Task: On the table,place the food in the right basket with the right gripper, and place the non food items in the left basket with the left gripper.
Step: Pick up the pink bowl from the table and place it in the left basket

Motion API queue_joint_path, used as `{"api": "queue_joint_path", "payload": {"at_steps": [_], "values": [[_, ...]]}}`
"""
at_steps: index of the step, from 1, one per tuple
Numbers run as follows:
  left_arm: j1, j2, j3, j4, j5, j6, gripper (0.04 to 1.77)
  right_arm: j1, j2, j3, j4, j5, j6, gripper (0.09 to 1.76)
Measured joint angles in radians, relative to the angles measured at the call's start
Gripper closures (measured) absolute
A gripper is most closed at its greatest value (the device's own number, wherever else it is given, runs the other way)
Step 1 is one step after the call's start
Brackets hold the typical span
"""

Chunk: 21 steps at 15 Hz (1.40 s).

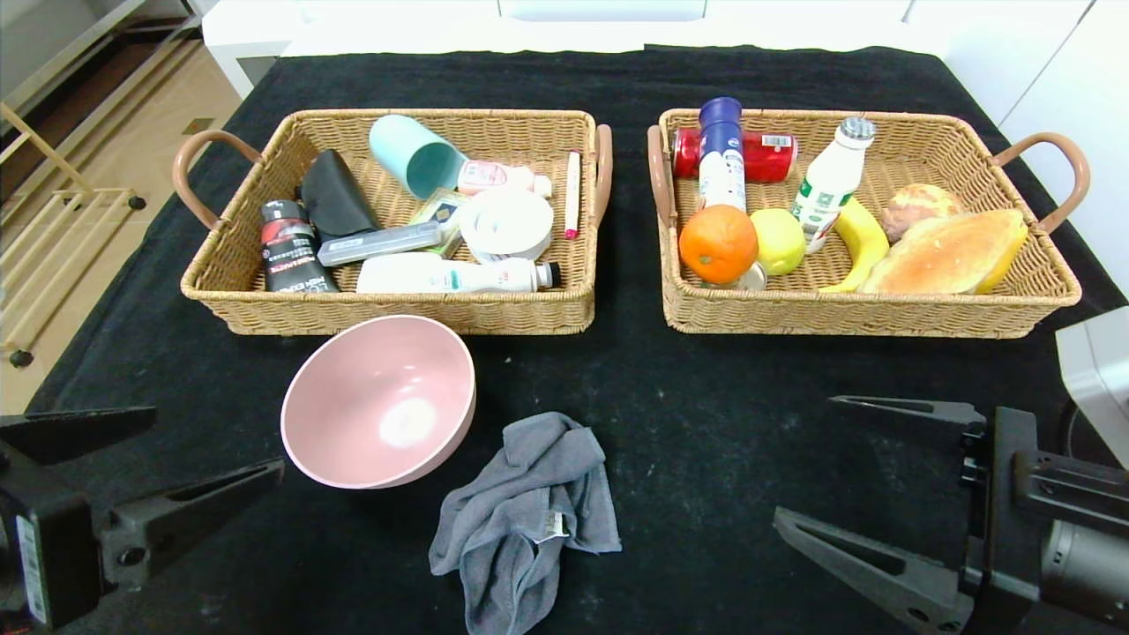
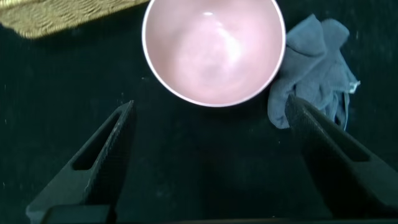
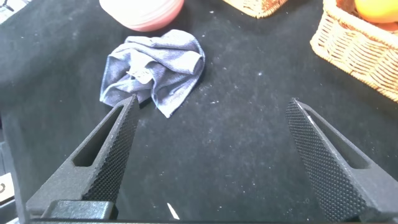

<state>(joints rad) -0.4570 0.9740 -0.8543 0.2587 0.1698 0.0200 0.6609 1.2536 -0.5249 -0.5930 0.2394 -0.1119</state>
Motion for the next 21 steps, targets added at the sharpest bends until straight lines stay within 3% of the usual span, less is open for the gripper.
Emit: {"api": "queue_joint_path", "payload": {"at_steps": [3,6,11,15,21], "values": [[0.073,0.079,-0.070,0.055,0.003,-0.069,0.09,-0.008,0.003,0.001,0.000,0.000,0.001,0.14],[0.146,0.159,-0.087,0.059,-0.039,-0.080,0.09,-0.012,0.002,-0.005,-0.001,-0.002,0.006,0.14],[0.168,0.242,-0.119,0.069,-0.030,-0.085,0.09,-0.013,-0.002,-0.009,-0.001,-0.004,0.018,0.14],[0.177,0.320,-0.162,0.085,-0.013,-0.170,0.09,-0.014,-0.002,-0.009,-0.003,-0.003,0.018,0.14],[0.177,0.404,-0.191,0.075,-0.025,-0.188,0.09,-0.014,-0.003,-0.009,-0.009,-0.003,0.017,0.14]]}}
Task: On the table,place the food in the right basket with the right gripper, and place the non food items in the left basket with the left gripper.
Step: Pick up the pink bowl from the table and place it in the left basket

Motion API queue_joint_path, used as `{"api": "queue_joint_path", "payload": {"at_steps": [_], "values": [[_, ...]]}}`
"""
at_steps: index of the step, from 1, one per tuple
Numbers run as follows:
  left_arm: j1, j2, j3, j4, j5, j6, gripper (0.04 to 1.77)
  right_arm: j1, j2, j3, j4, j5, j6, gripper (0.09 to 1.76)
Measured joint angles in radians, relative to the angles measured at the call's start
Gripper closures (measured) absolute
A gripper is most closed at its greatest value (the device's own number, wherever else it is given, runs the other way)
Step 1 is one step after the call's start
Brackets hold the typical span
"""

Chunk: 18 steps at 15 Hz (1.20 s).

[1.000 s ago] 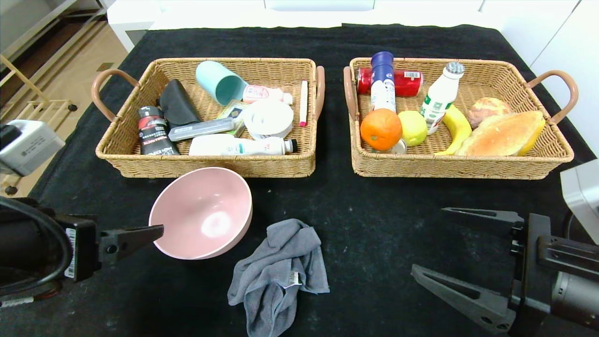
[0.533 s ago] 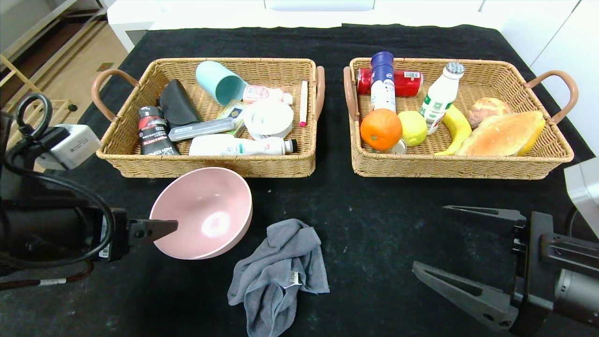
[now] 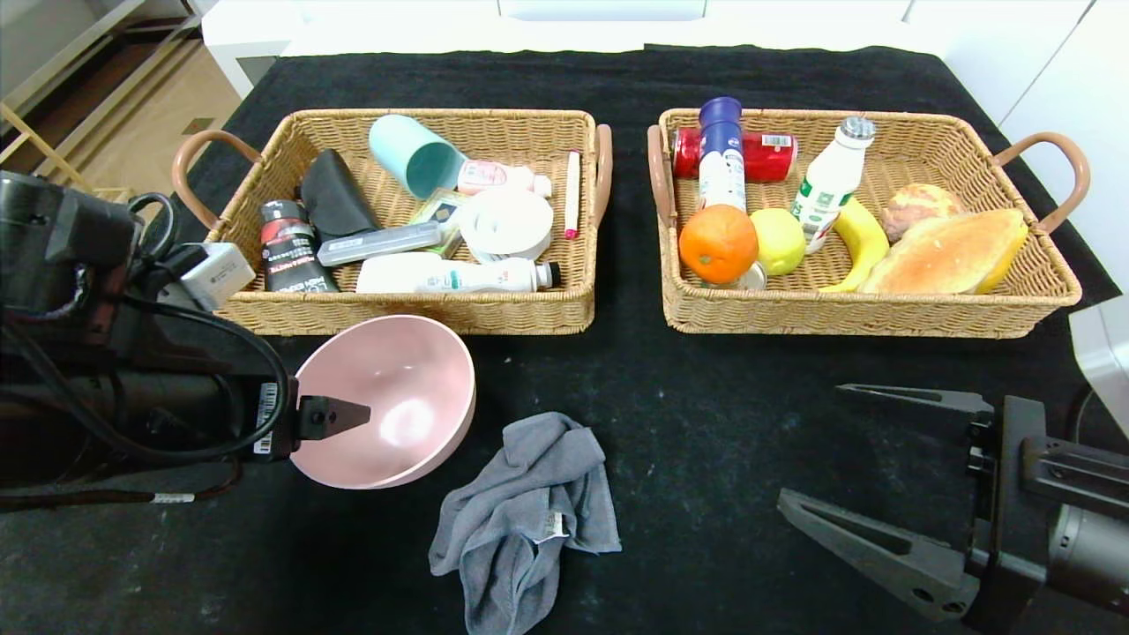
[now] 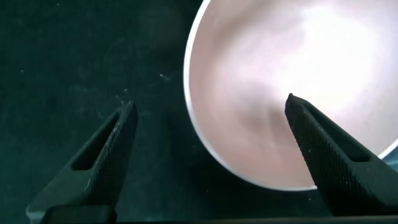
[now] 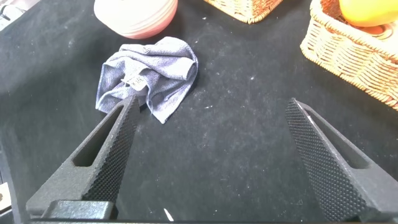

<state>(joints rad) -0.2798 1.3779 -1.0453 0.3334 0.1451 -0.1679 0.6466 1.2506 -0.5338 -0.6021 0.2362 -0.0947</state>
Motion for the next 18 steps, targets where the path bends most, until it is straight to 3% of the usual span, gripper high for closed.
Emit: {"api": "queue_joint_path", "payload": {"at_steps": [15,16,18], "values": [[0.000,0.078,0.021,-0.074,-0.007,0.000,0.09,0.000,0.001,0.000,0.000,0.000,-0.001,0.14],[0.000,0.079,0.021,-0.073,-0.007,0.000,0.17,0.000,0.001,0.000,0.000,0.000,-0.001,0.14],[0.000,0.081,0.021,-0.073,-0.007,-0.001,0.51,0.000,0.002,0.001,0.000,0.000,-0.001,0.14]]}}
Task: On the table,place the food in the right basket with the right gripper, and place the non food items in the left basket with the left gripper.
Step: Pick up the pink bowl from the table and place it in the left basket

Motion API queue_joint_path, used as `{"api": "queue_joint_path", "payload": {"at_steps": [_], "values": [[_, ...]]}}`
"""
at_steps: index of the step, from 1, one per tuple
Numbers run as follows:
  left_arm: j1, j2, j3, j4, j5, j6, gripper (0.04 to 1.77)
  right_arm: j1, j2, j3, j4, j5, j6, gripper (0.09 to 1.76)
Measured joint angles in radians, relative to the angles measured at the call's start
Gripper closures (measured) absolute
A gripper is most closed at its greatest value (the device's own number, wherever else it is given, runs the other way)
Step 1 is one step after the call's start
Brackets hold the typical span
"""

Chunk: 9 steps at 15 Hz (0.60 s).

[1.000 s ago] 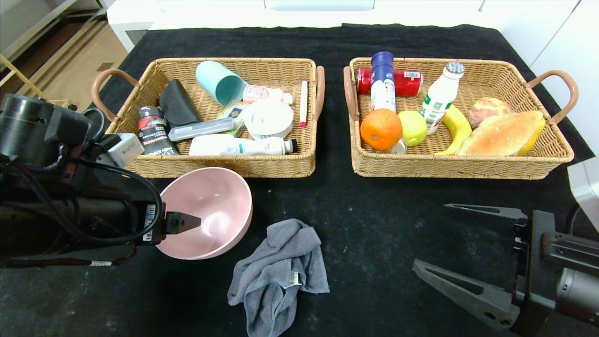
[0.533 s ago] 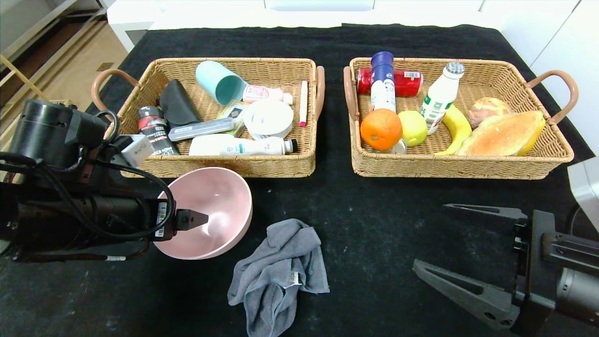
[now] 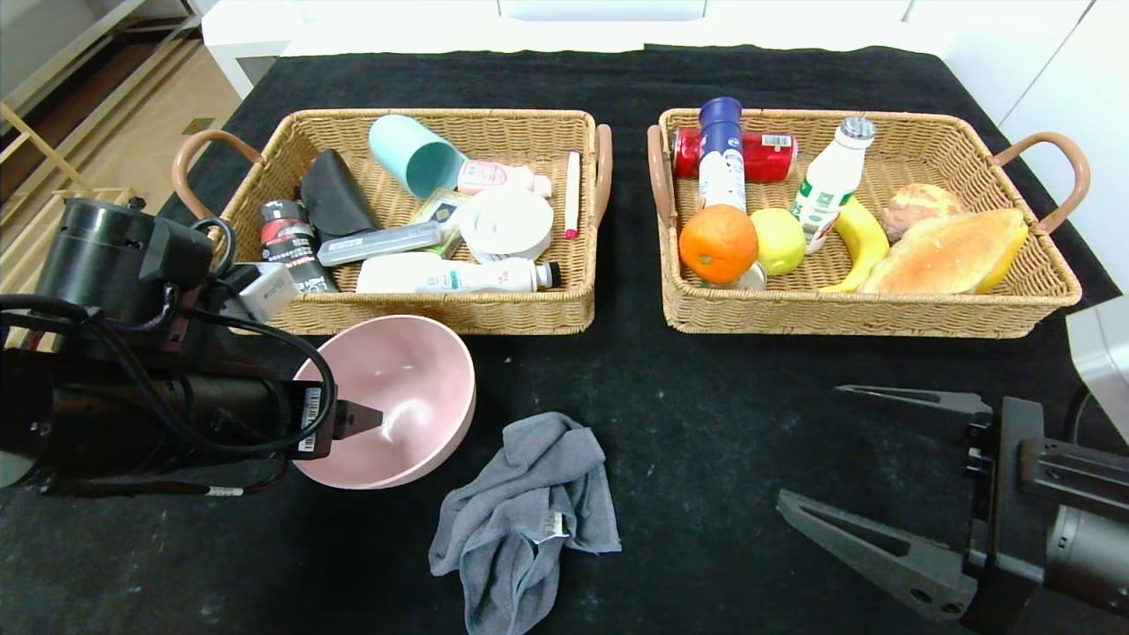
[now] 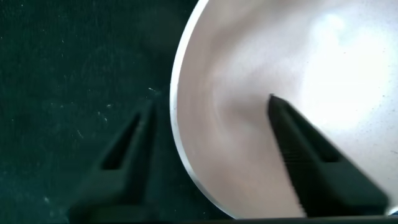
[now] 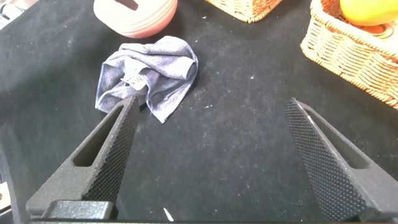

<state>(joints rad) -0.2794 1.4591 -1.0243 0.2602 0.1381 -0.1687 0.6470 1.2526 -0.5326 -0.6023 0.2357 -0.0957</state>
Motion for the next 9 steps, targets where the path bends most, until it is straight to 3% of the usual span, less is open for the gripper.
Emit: {"api": "queue_joint_path", "payload": {"at_steps": [5,6,9], "values": [[0.000,0.001,0.002,0.003,0.000,0.000,1.15,0.000,0.002,0.001,0.000,0.000,0.000,0.14],[0.001,0.001,0.006,-0.004,-0.002,-0.002,1.69,0.000,0.002,0.001,0.000,0.001,0.000,0.14],[0.002,0.000,0.013,-0.003,-0.001,-0.002,1.64,0.000,0.003,0.002,0.000,0.001,0.000,0.14]]}}
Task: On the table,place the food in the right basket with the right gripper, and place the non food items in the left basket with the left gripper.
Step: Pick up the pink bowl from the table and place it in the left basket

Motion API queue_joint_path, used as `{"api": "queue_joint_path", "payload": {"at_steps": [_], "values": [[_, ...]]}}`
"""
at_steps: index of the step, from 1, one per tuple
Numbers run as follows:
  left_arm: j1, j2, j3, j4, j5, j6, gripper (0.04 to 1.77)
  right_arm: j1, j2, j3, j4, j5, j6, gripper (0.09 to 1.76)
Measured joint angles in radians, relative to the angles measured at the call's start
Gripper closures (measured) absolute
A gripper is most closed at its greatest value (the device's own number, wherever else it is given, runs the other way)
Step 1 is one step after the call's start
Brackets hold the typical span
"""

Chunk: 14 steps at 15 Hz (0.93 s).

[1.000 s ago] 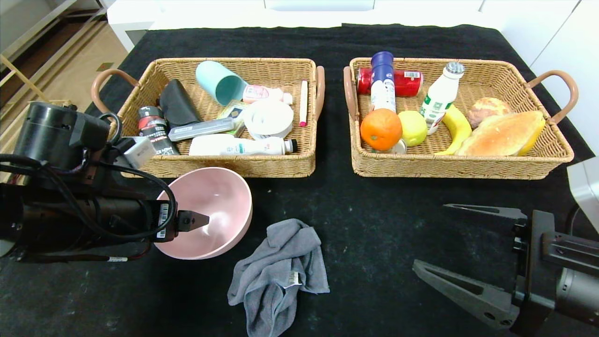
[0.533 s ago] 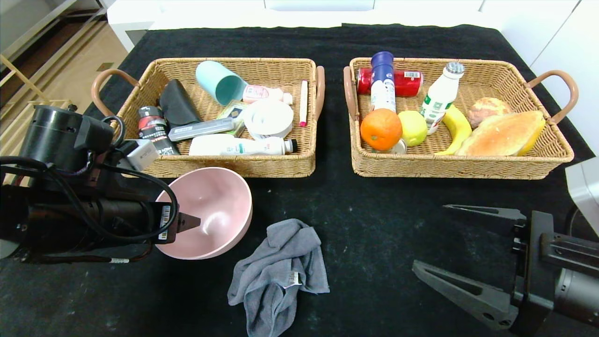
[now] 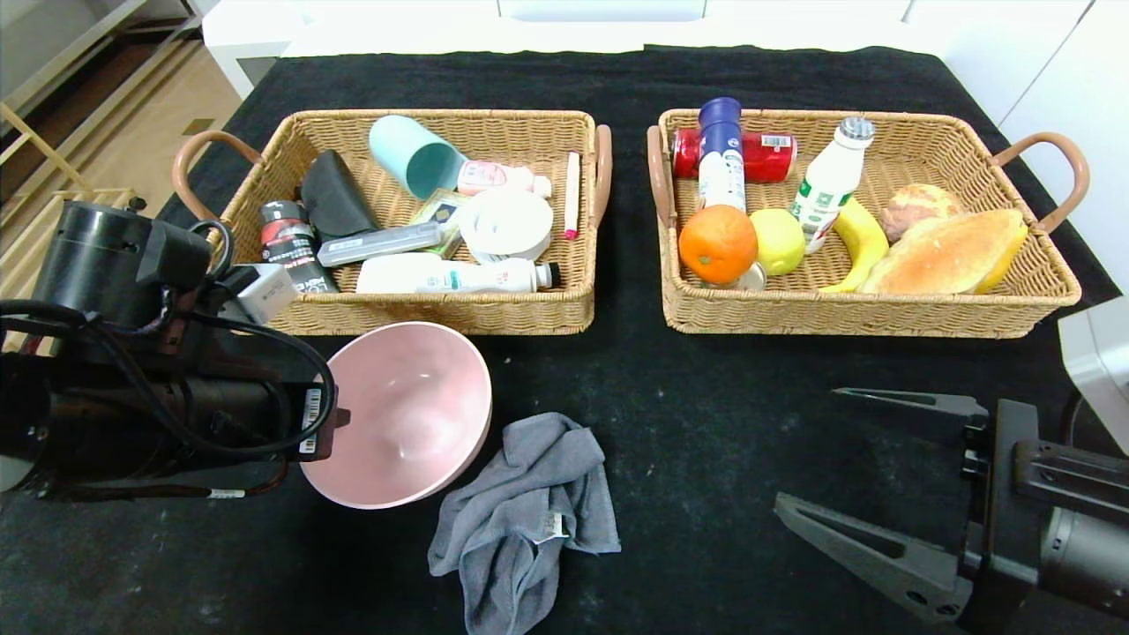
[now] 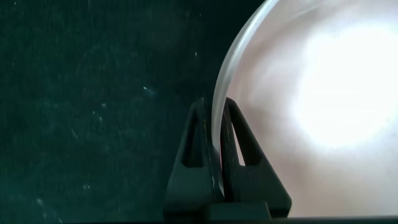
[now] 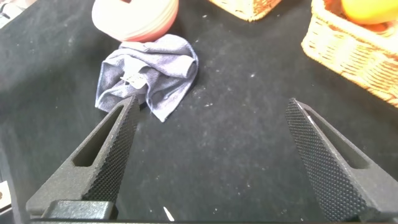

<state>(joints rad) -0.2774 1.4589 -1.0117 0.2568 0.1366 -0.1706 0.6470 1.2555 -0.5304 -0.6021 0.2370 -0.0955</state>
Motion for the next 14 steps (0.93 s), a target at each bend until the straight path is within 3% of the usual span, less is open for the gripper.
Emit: {"api": "queue_joint_path", "payload": {"at_steps": [14], "values": [[0.011,-0.001,0.003,0.005,0.003,0.003,1.64,-0.005,0.004,0.002,0.000,0.001,0.000,0.14]]}}
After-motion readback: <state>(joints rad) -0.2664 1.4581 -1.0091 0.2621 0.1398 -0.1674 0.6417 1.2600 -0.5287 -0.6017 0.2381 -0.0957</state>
